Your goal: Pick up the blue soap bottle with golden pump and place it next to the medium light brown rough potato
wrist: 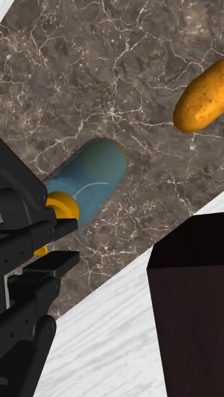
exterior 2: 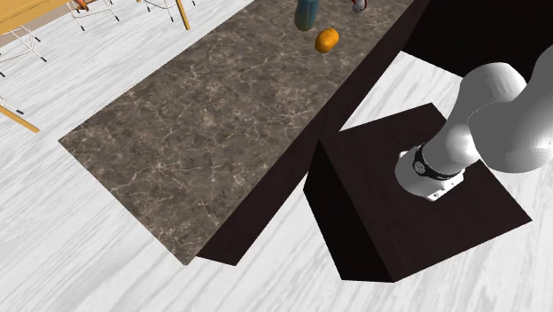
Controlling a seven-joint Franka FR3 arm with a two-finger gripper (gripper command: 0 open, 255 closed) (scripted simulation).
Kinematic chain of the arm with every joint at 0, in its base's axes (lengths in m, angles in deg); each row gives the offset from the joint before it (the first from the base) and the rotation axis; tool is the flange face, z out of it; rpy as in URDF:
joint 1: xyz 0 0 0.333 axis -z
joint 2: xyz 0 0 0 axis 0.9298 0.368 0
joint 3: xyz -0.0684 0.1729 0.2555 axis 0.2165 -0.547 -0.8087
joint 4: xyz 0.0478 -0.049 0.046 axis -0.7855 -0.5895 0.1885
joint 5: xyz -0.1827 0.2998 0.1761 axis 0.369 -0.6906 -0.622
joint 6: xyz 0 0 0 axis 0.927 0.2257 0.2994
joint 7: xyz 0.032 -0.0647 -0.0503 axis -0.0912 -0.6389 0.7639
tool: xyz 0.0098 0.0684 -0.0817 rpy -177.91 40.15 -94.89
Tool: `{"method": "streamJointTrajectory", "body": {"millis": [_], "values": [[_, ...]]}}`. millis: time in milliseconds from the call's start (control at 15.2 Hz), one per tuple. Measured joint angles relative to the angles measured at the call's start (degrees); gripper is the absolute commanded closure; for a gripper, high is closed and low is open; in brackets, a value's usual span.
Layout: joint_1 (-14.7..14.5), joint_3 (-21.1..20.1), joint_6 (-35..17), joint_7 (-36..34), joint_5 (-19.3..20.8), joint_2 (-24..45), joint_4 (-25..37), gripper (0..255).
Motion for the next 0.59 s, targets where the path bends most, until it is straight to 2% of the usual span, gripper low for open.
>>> {"method": "streamJointTrajectory", "body": {"millis": [594], "values": [[0.2, 0.0, -7.0, -0.2, 0.7, -1.0, -7.9, 255]]}}
